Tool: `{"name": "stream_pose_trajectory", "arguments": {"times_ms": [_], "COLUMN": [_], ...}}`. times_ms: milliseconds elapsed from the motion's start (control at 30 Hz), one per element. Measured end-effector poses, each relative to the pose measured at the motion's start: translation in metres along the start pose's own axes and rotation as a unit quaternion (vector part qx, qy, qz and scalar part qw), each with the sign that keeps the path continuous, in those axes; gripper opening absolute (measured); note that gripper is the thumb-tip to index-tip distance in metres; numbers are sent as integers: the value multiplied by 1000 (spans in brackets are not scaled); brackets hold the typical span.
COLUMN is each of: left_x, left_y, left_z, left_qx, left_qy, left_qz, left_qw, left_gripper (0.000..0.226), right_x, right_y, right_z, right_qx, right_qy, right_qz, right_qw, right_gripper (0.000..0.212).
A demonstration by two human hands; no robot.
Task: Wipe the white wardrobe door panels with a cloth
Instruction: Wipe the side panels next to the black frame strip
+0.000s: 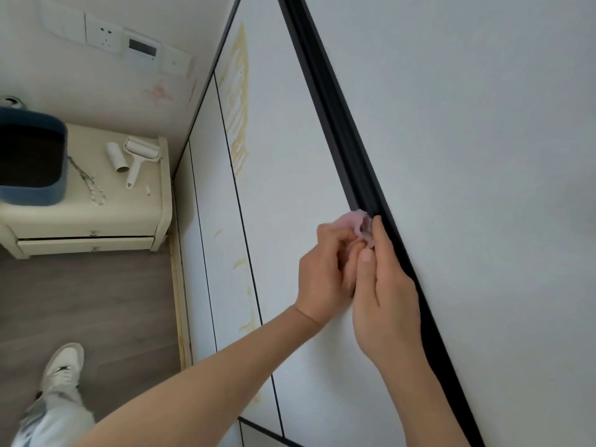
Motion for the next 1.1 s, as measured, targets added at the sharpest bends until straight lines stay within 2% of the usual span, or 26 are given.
{"name": "stream_pose_trajectory", "arguments": {"times_ms": [33,133,233,300,333,400,467,567,633,700,767,833,867,933,1000,1067,1100], "left_x": [-4,-36,-74,-81,-77,-60,-31,-11,-26,-50,-72,-80,-76,-54,-23,-6,-5], "left_y": [-1,2,12,13,9,-9,-20,-29,-37,-42,-37,-32,-33,-41,-46,-48,-51], "left_z": [16,116,212,231,223,177,120,68,97,160,219,236,225,172,104,53,51], "left_qx": [-5,-161,-307,-357,-348,-265,-174,-57,-83,-181,-286,-338,-332,-258,-155,-50,-11], "left_qy": [-23,-48,-161,-205,-203,-148,-78,-53,-76,-106,-172,-214,-203,-145,-58,-13,-18], "left_qz": [0,-48,-102,-105,-108,-113,-86,-65,-97,-136,-158,-164,-169,-158,-116,-78,-78], "left_qw": [1000,985,932,905,909,946,978,995,989,968,929,902,906,942,979,996,997], "left_gripper": [11,11,8,8,12,21,15,12,21,15,10,16,13,8,7,10,12], "right_x": [0,2,10,14,14,20,29,40,41,42,42,41,42,42,45,45,45], "right_y": [-1,-4,-4,-5,-8,-22,-42,-62,-63,-64,-66,-70,-72,-75,-79,-78,-78], "right_z": [0,0,1,0,2,8,11,16,20,22,20,20,21,23,24,24,24], "right_qx": [4,-8,-13,-20,-23,-28,-39,-46,-62,-77,-77,-67,-64,-64,-60,-52,-52], "right_qy": [-4,0,26,50,56,45,29,5,-1,-8,-22,-43,-51,-59,-69,-83,-91], "right_qz": [-2,-13,-4,-1,1,10,22,27,24,23,27,29,31,33,38,42,42], "right_qw": [1000,1000,1000,999,998,999,999,999,998,997,996,996,996,996,995,994,994], "right_gripper": [59,57,60,59,57,54,54,57,58,56,56,55,55,55,55,58,60]}}
Point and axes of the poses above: each hand's wrist, its own y-axis away from the middle knuckle, its own x-axis out of the palm, z = x × y, the point moved 10 cm from there along -y, towards the middle knuckle, and after that the axes turned 13 degrees about -z, right-handed, at the moved point
